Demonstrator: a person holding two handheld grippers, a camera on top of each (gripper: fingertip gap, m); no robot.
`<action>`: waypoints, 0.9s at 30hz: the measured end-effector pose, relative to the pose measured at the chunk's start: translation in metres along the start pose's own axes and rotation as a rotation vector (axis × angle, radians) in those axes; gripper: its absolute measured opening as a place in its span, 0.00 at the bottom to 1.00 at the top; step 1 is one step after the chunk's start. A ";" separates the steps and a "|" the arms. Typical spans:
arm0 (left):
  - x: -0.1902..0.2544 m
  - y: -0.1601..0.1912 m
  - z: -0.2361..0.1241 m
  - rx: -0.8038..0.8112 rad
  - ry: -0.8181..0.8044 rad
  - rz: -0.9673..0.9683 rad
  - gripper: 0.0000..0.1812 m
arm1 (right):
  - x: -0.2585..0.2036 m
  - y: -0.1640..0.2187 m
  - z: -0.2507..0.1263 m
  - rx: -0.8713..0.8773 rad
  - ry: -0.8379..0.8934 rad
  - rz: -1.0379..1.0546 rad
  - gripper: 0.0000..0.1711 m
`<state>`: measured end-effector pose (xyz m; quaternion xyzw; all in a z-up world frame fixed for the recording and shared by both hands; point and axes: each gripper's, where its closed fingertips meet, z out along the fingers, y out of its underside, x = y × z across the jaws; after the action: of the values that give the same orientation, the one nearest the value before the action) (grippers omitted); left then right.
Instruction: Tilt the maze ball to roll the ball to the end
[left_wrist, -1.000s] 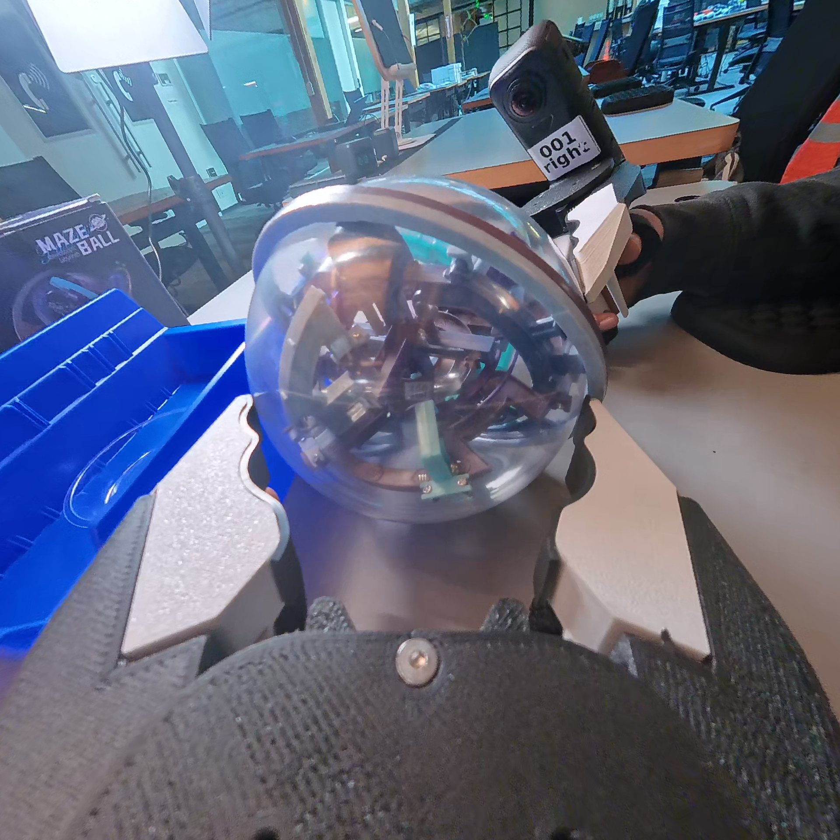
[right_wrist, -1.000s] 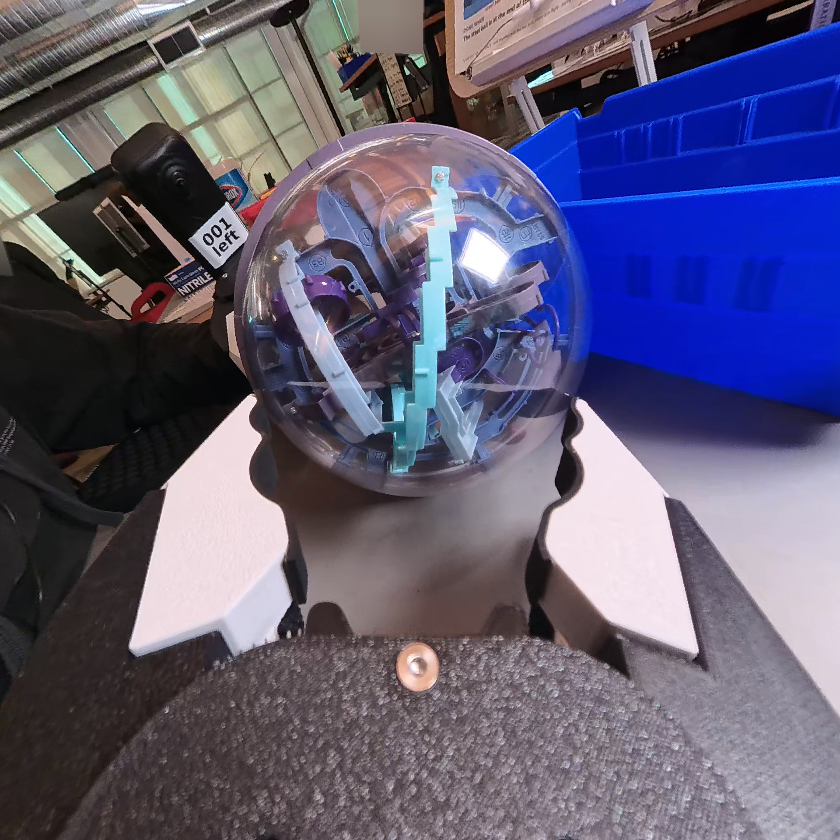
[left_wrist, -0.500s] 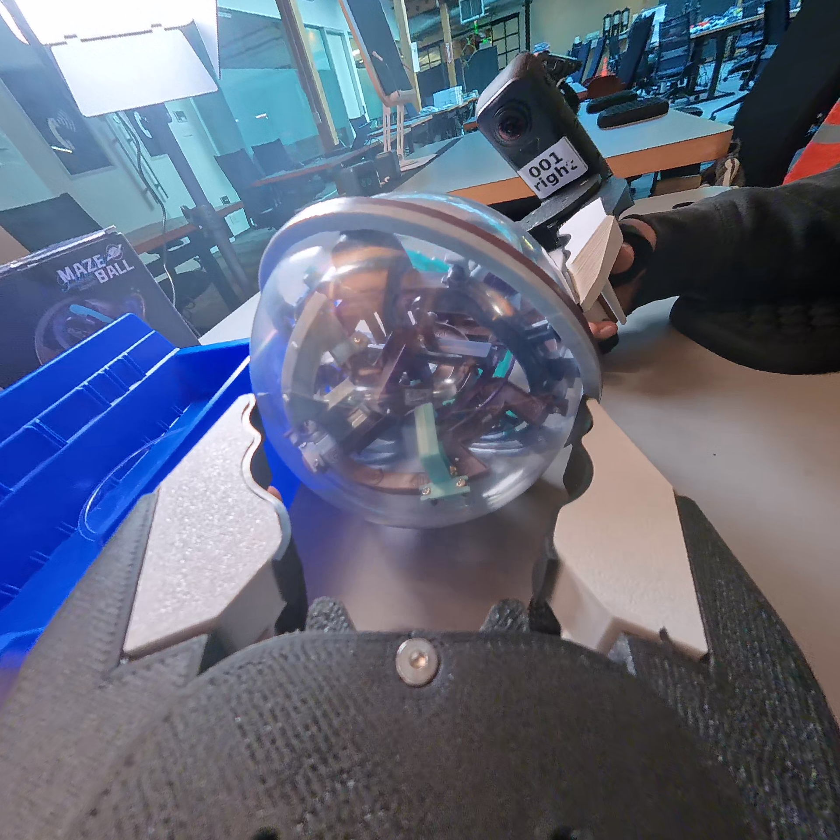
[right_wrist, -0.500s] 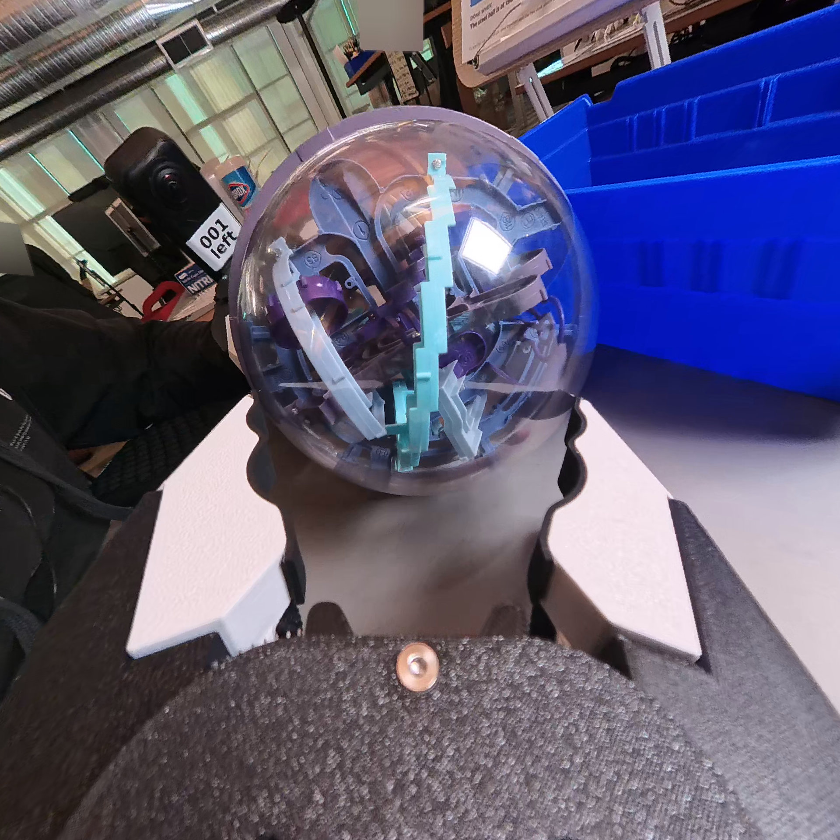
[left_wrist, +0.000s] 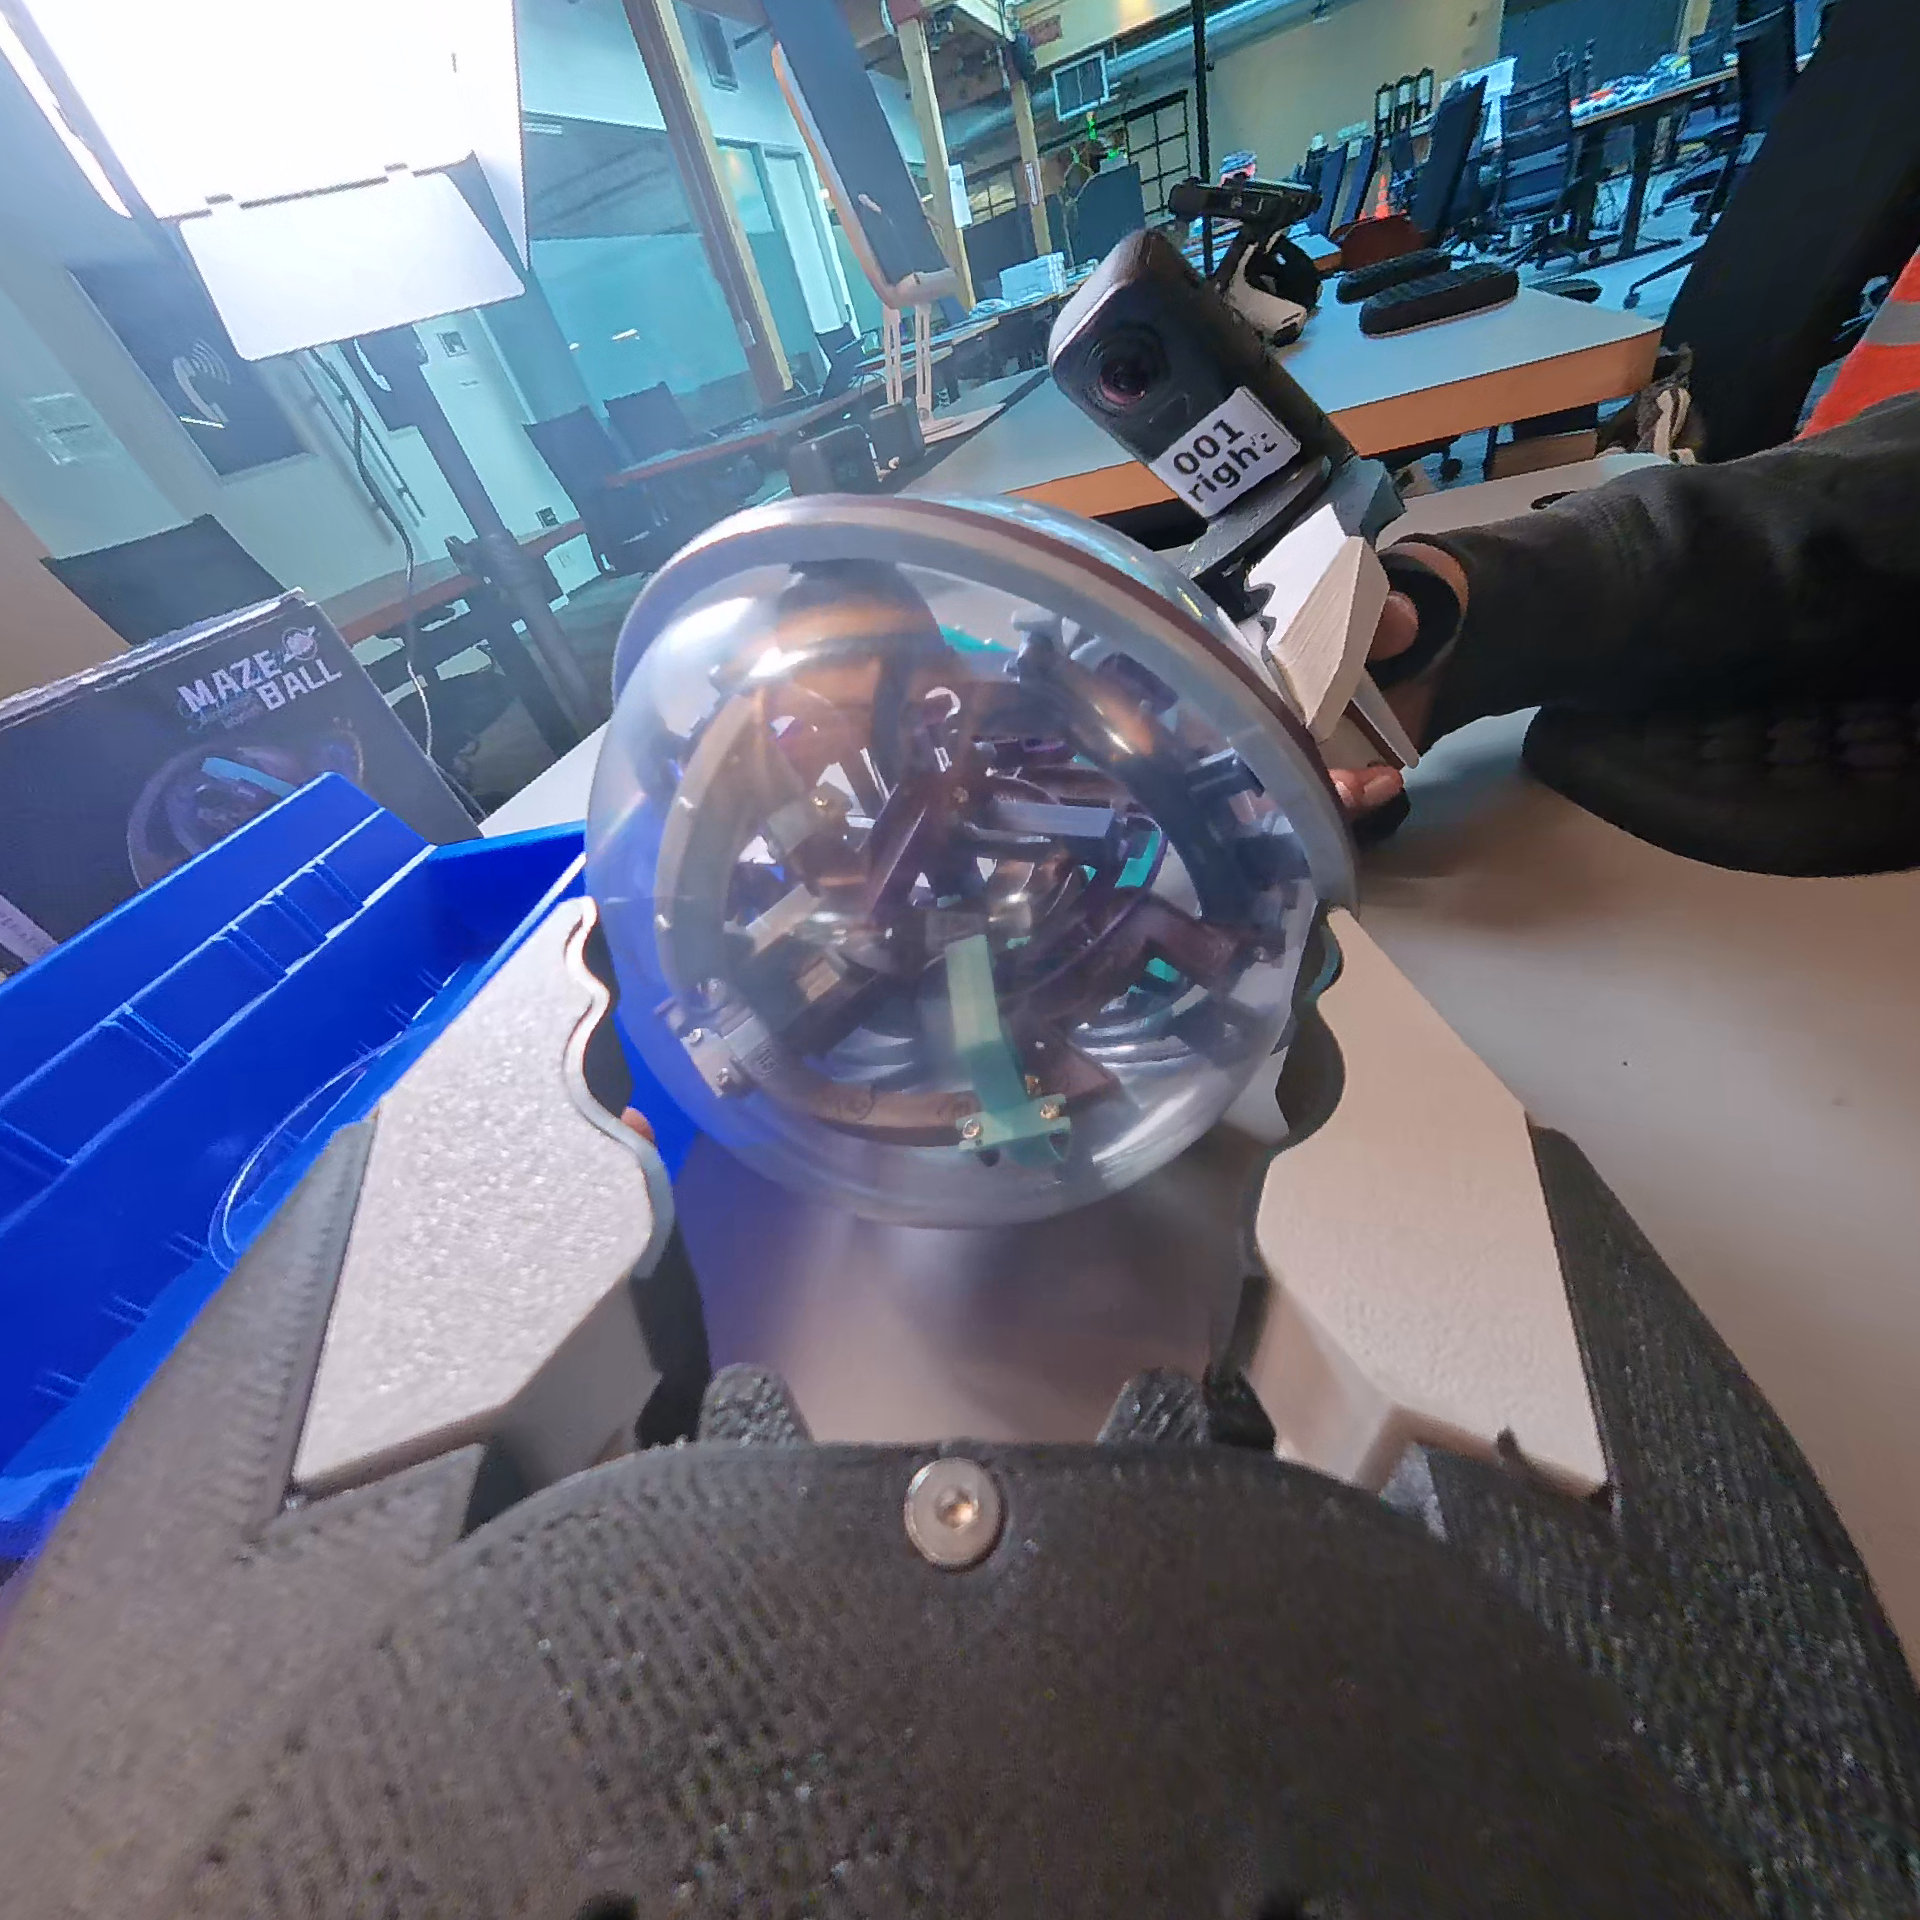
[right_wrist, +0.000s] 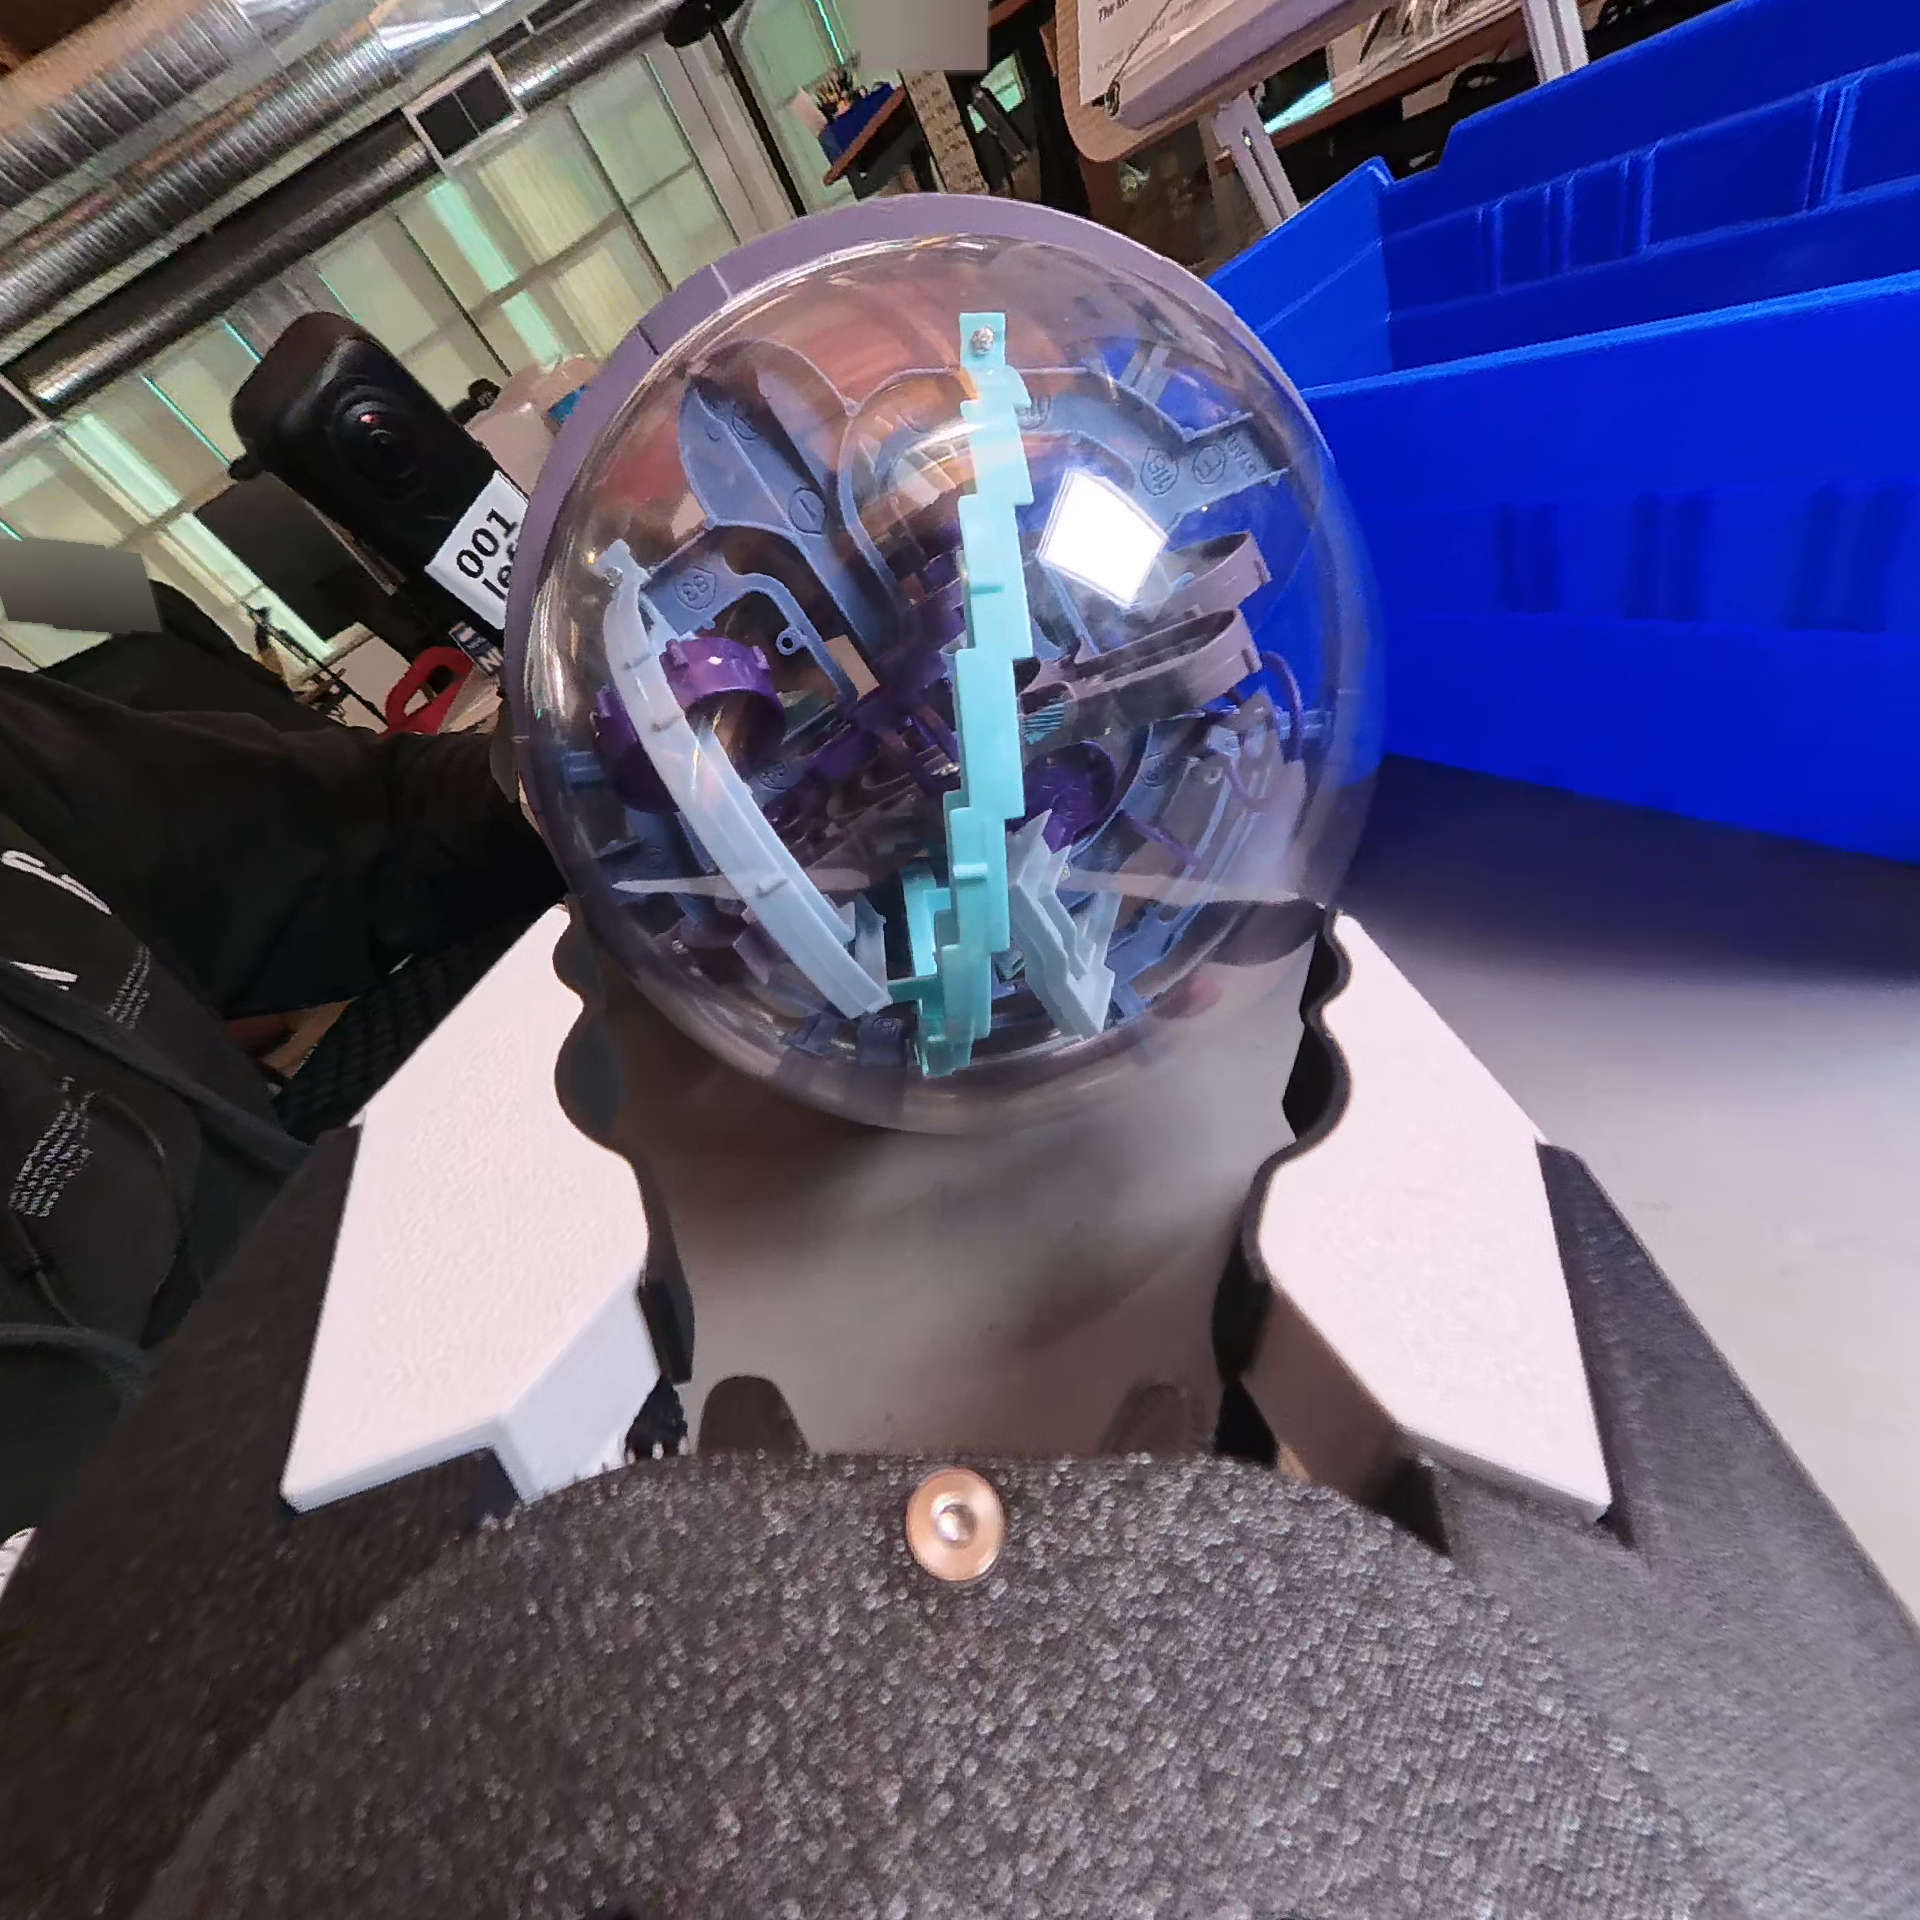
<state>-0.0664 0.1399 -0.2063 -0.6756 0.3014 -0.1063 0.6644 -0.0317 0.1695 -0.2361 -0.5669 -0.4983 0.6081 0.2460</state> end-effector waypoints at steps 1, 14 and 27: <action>0.000 -0.001 0.000 0.002 -0.001 0.002 0.70 | 0.000 0.000 0.000 -0.002 -0.005 0.006 0.77; 0.004 -0.006 0.000 0.026 -0.010 0.032 0.68 | 0.000 0.004 -0.002 -0.016 -0.088 0.136 0.77; 0.006 -0.010 -0.002 0.057 -0.008 0.044 0.66 | -0.001 0.004 -0.002 -0.016 -0.098 0.146 0.77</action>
<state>-0.0598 0.1339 -0.1980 -0.6500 0.3102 -0.0977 0.6869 -0.0287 0.1679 -0.2392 -0.5732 -0.4720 0.6475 0.1715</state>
